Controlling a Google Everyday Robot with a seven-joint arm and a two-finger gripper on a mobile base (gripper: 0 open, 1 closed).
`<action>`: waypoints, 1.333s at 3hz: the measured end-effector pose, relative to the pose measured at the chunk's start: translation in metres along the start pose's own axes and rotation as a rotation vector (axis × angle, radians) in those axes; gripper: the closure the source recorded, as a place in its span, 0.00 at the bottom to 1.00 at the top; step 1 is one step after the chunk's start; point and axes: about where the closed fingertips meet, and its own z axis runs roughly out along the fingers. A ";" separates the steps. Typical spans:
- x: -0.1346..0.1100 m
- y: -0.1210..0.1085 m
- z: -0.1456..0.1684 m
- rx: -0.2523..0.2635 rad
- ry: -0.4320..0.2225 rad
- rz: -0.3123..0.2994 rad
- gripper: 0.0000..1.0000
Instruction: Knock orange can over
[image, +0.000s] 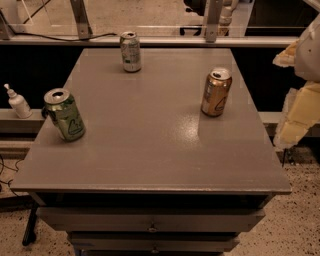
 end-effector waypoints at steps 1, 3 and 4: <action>0.000 0.000 0.000 0.000 0.000 0.000 0.00; 0.022 -0.033 0.054 0.002 -0.189 0.172 0.00; 0.042 -0.062 0.083 0.031 -0.298 0.289 0.00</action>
Offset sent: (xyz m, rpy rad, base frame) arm 0.0336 -0.0166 -0.0544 0.2755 -0.0031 -0.1024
